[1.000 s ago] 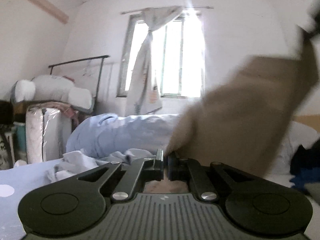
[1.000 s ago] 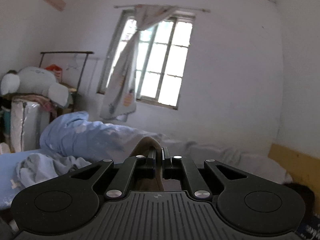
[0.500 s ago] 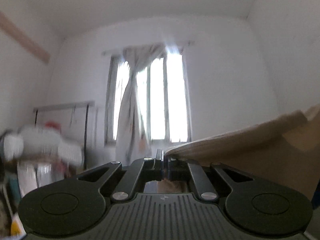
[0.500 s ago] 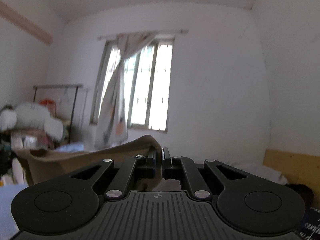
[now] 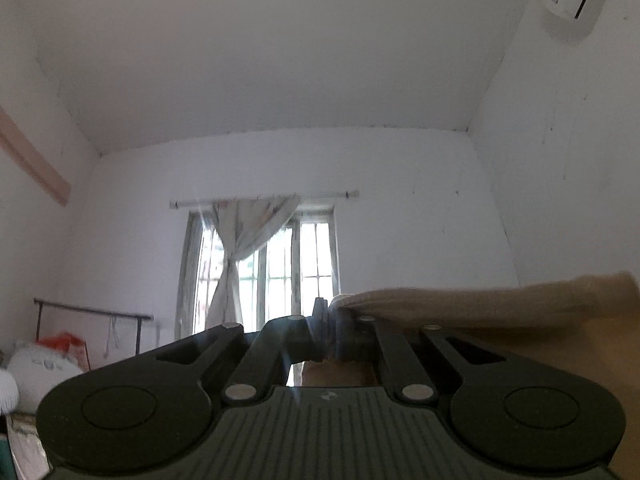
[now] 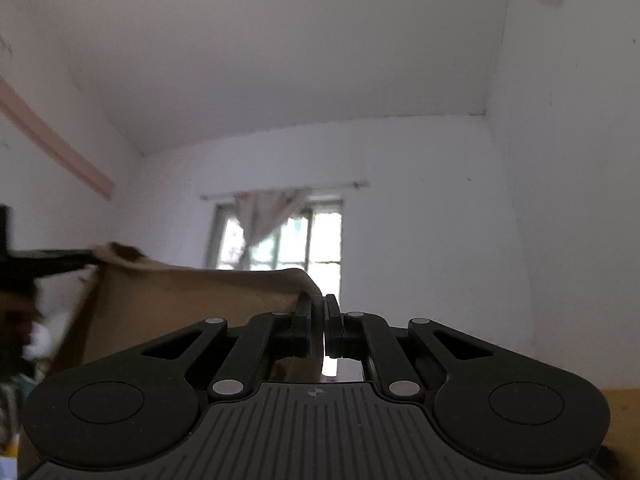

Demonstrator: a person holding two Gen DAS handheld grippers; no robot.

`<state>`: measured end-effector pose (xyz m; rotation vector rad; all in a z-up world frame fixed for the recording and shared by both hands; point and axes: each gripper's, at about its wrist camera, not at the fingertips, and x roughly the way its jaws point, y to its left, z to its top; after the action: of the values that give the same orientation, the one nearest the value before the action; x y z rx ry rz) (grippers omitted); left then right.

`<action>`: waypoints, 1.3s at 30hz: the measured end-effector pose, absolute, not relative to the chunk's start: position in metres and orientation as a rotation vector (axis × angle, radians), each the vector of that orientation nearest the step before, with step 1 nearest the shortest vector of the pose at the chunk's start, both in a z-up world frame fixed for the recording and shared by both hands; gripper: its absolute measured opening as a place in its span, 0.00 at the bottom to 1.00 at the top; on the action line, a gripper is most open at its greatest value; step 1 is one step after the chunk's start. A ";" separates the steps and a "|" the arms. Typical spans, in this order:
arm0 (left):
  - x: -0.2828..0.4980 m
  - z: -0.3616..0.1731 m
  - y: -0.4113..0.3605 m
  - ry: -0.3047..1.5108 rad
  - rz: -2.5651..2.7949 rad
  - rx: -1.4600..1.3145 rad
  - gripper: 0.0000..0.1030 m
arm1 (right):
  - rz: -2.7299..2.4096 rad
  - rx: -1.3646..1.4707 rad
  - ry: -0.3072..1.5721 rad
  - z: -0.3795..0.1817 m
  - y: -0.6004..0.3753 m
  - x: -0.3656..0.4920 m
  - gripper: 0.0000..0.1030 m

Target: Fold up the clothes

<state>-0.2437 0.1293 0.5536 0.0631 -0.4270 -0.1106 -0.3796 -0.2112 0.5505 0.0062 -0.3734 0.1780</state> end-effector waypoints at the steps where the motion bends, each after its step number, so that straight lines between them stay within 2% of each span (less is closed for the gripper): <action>1: -0.243 0.558 0.129 -0.433 -0.109 0.069 0.07 | 0.209 0.009 -0.378 0.551 -0.212 -0.389 0.07; 9: -0.247 0.560 0.122 -0.432 -0.108 0.141 0.07 | 0.350 -0.017 -0.215 0.492 -0.213 -0.404 0.10; 18: -0.242 0.538 0.118 -0.394 -0.101 0.264 0.07 | 0.485 0.000 -0.009 0.423 -0.217 -0.408 0.40; 21: -0.248 0.519 0.120 -0.414 -0.176 0.321 0.07 | 0.483 -0.013 0.017 0.404 -0.223 -0.405 0.43; 24: -0.252 0.495 0.126 -0.424 -0.312 0.364 0.07 | 0.458 -0.079 -0.018 0.409 -0.218 -0.410 0.44; 30: -0.240 0.434 0.123 -0.354 -0.517 0.432 0.07 | 0.489 -0.288 -0.119 0.437 -0.184 -0.413 0.71; 34: -0.200 0.380 0.098 -0.180 -0.549 0.434 0.07 | 0.464 -0.307 -0.081 0.435 -0.177 -0.408 0.74; 39: -0.166 0.310 0.032 -0.036 -0.653 0.463 0.07 | 0.402 -0.309 0.022 0.404 -0.173 -0.397 0.74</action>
<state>-0.1657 0.0322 0.3102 0.4626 -0.0365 -0.6535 -0.3975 -0.1733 0.4035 -0.3093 0.0216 0.4025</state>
